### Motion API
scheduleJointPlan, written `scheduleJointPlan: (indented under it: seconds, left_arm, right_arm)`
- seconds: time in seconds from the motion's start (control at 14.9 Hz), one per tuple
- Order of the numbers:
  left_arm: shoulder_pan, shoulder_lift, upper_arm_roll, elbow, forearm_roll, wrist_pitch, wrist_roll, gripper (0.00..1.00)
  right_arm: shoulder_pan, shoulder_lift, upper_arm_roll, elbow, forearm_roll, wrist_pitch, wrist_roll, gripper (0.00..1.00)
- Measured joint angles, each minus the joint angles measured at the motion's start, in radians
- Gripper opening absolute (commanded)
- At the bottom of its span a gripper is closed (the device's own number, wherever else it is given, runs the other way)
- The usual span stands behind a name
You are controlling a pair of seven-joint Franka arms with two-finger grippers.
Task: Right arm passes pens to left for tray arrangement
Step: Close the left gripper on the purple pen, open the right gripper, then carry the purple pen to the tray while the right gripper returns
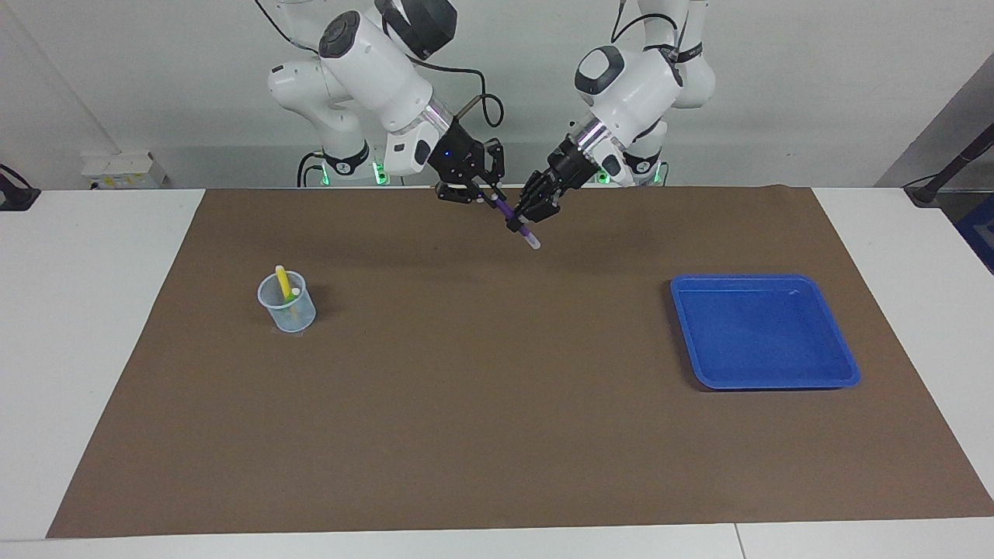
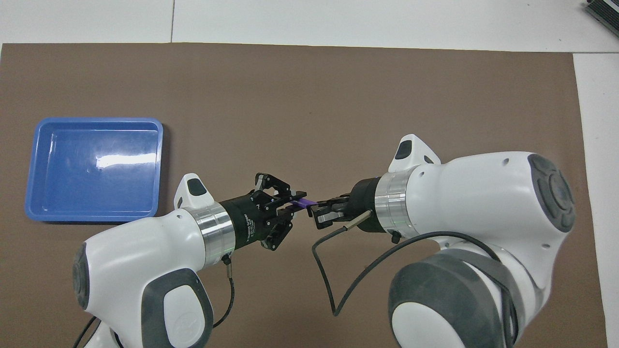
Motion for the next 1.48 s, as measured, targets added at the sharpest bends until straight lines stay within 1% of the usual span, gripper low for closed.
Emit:
scheduleJointPlan:
  seconds: [0.07, 0.13, 0.2, 0.27, 0.47, 0.6, 0.74, 0.87, 1.07, 1.28, 1.48]
  left_arm:
    - [0.0, 0.0, 0.0, 0.0, 0.0, 0.0, 0.0, 0.0]
    - [0.0, 0.0, 0.0, 0.0, 0.0, 0.0, 0.0, 0.0]
    - [-0.002, 0.0, 0.0, 0.0, 0.0, -0.004, 0.0, 0.0]
    - [-0.005, 0.0, 0.0, 0.001, 0.0, -0.01, 0.0, 0.0]
    - [-0.005, 0.0, 0.003, 0.001, 0.002, -0.05, 0.052, 0.0]
    - [0.021, 0.0, 0.006, 0.004, 0.047, -0.122, 0.12, 0.0]
    - [0.085, -0.001, 0.011, 0.029, 0.162, -0.256, 0.183, 0.0]
    - [0.154, -0.001, 0.015, 0.069, 0.268, -0.386, 0.263, 0.0]
    - [0.224, -0.001, 0.018, 0.116, 0.432, -0.531, 0.414, 0.0]
    - [0.272, -0.001, 0.019, 0.145, 0.593, -0.622, 0.558, 0.0]
    - [0.325, 0.0, 0.02, 0.154, 0.725, -0.652, 0.692, 0.0]
  right_arm:
    - [0.0, 0.0, 0.0, 0.0, 0.0, 0.0, 0.0, 0.28]
    - [0.0, 0.0, 0.0, 0.0, 0.0, 0.0, 0.001, 0.65]
    - [0.0, 0.0, 0.0, 0.0, 0.0, 0.0, 0.001, 0.87]
    - [0.0, 0.0, 0.0, 0.0, 0.0, 0.0, 0.001, 1.0]
    - [-0.001, -0.001, -0.001, 0.0, 0.0, 0.0, 0.001, 1.0]
    - [-0.008, -0.002, -0.007, 0.0, -0.02, -0.012, 0.001, 1.0]
    - [-0.034, -0.004, -0.014, 0.001, -0.102, -0.054, 0.001, 1.0]
    - [-0.065, -0.009, -0.017, 0.002, -0.22, -0.111, 0.001, 1.0]
    - [-0.107, -0.02, -0.017, 0.002, -0.366, -0.22, -0.001, 1.0]
    - [-0.174, -0.033, -0.018, 0.002, -0.482, -0.311, -0.021, 1.0]
    - [-0.287, -0.037, -0.021, -0.002, -0.532, -0.35, -0.092, 1.0]
